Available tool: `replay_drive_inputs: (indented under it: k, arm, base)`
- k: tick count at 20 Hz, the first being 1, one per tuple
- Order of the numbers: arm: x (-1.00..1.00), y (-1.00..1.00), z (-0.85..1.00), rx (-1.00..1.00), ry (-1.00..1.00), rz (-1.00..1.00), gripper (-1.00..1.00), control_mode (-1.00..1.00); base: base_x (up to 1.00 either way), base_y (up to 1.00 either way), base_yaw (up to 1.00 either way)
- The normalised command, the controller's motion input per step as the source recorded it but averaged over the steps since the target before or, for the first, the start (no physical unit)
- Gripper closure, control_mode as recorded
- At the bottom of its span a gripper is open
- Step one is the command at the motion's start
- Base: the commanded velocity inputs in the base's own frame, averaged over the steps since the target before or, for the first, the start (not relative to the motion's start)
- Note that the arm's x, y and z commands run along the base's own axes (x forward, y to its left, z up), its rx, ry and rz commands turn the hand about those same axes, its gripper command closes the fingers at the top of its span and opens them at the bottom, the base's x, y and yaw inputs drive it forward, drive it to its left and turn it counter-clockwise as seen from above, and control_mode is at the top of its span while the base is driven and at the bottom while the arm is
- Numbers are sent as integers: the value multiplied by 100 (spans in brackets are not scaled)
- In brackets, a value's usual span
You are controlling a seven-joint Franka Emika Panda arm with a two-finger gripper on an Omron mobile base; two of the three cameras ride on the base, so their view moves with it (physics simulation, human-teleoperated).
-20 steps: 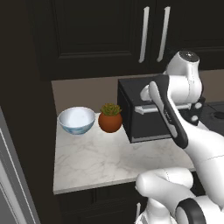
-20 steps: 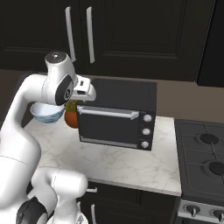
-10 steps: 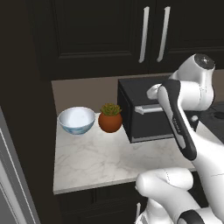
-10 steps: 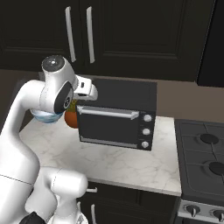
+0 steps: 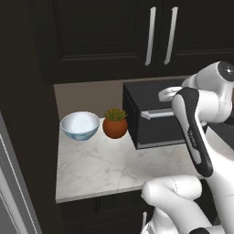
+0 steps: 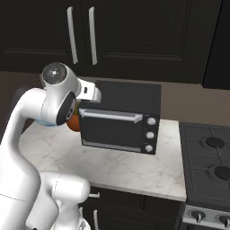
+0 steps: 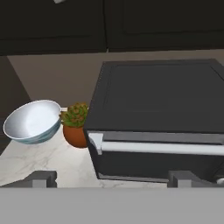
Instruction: Pick the bar soap and bar soap from the cabinet and place them on the counter.
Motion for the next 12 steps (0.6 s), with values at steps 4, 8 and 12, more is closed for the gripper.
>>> replay_drive_inputs:
  k: [4, 8, 12]
  arm:
    - [-8, -1, 16, 0, -12, 0, -100, -100]
    - [-10, 0, 14, 0, -12, 0, -100, -100]
    - [-10, 0, 16, 0, -13, 0, -100, -100]
  base:
    - [0, 0, 0]
    - [0, 0, 0]
    - [0, 0, 0]
